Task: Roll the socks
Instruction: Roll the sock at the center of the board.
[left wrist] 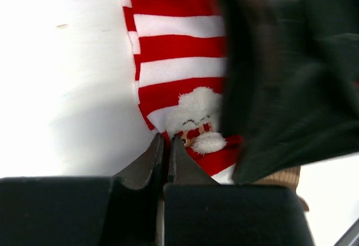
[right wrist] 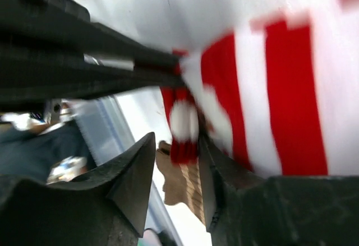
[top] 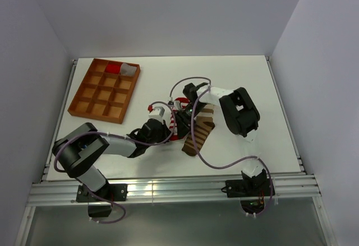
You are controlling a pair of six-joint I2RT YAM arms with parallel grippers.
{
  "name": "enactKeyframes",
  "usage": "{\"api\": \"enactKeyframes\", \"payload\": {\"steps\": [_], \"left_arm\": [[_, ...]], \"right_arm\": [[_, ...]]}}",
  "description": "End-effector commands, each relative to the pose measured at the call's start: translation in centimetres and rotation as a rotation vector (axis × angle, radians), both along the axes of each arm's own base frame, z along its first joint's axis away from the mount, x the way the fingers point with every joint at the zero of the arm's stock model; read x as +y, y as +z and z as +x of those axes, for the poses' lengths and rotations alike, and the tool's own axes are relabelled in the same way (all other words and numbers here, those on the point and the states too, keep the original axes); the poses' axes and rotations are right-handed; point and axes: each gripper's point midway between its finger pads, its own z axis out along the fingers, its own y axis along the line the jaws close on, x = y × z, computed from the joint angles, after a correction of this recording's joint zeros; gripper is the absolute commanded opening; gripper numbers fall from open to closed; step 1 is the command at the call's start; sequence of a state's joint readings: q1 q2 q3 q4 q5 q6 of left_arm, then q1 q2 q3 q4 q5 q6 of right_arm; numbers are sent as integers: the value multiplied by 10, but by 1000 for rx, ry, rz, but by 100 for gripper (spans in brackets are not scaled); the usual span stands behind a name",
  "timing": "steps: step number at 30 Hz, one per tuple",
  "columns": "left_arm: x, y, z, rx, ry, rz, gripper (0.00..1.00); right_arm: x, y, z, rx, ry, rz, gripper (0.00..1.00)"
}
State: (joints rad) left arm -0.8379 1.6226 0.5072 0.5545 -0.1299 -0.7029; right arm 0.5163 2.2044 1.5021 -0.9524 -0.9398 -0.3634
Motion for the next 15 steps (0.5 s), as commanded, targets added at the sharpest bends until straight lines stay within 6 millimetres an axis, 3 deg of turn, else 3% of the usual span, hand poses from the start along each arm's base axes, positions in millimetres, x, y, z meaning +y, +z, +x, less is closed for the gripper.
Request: {"api": "enactKeyframes", "payload": {"steps": [1, 6, 13, 15], "left_arm": [[53, -40, -15, 128, 181, 168, 0], [75, -42, -24, 173, 284, 184, 0], [86, -38, -33, 240, 347, 208, 0], [86, -35, -34, 250, 348, 208, 0]], "right_arm": [[-6, 7, 27, -209, 0, 0, 46], [-16, 10, 27, -261, 10, -11, 49], [-49, -21, 15, -301, 24, -136, 48], [-61, -24, 19, -322, 9, -182, 48]]}}
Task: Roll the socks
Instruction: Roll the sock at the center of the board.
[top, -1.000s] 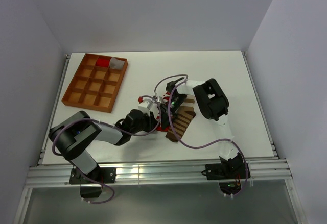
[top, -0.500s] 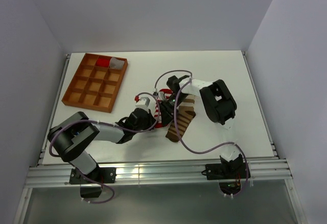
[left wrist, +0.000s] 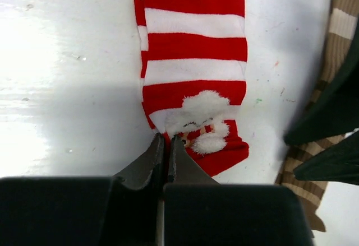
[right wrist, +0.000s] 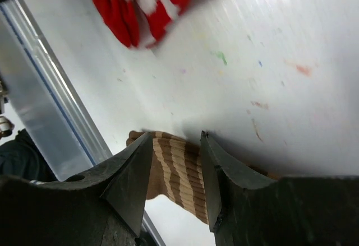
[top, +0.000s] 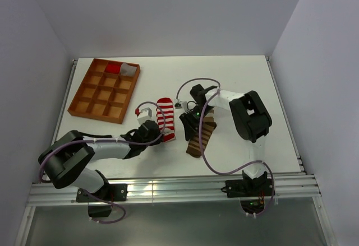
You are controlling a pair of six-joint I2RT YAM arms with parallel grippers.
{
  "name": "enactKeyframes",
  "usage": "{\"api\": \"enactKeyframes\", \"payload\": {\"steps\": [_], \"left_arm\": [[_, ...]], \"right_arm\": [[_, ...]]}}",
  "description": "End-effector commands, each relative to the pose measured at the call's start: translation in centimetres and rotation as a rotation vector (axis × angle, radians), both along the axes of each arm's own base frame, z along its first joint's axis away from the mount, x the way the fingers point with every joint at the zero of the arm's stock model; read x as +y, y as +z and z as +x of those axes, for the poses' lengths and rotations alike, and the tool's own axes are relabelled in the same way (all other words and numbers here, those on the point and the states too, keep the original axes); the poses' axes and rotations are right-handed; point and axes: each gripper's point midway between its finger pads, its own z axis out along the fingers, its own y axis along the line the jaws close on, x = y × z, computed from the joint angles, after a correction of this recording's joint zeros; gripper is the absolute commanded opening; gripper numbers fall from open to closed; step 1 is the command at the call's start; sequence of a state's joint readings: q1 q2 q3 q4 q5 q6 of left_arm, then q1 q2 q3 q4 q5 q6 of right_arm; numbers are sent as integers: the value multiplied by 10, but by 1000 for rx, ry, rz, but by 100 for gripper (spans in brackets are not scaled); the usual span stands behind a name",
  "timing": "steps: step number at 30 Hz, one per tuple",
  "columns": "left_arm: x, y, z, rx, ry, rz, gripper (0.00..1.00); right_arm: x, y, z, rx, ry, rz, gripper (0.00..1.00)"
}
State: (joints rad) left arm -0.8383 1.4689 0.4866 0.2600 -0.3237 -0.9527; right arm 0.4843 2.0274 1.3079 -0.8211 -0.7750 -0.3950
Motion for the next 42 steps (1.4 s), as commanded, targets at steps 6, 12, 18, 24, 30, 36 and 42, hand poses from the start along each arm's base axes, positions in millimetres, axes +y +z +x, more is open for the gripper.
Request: {"api": "enactKeyframes", "payload": {"steps": [6, 12, 18, 24, 30, 36, 42], "left_arm": [[33, -36, -30, 202, 33, 194, 0], [21, -41, -37, 268, -13, 188, 0], [-1, -48, -49, 375, -97, 149, 1], [-8, -60, -61, 478, -131, 166, 0], [-12, -63, -68, 547, -118, 127, 0], [-19, -60, -69, 569, -130, 106, 0], [-21, -56, -69, 576, -131, 99, 0]], "right_arm": [[-58, -22, 34, -211, -29, -204, 47], [-33, 14, 50, -307, -21, -72, 44], [2, 56, 50, -425, 5, 165, 43], [12, 79, 37, -697, 116, 267, 42], [16, 85, 13, -827, 253, 279, 45], [18, 56, -8, -935, 413, 175, 45], [25, 37, -19, -1043, 522, 86, 47]]}}
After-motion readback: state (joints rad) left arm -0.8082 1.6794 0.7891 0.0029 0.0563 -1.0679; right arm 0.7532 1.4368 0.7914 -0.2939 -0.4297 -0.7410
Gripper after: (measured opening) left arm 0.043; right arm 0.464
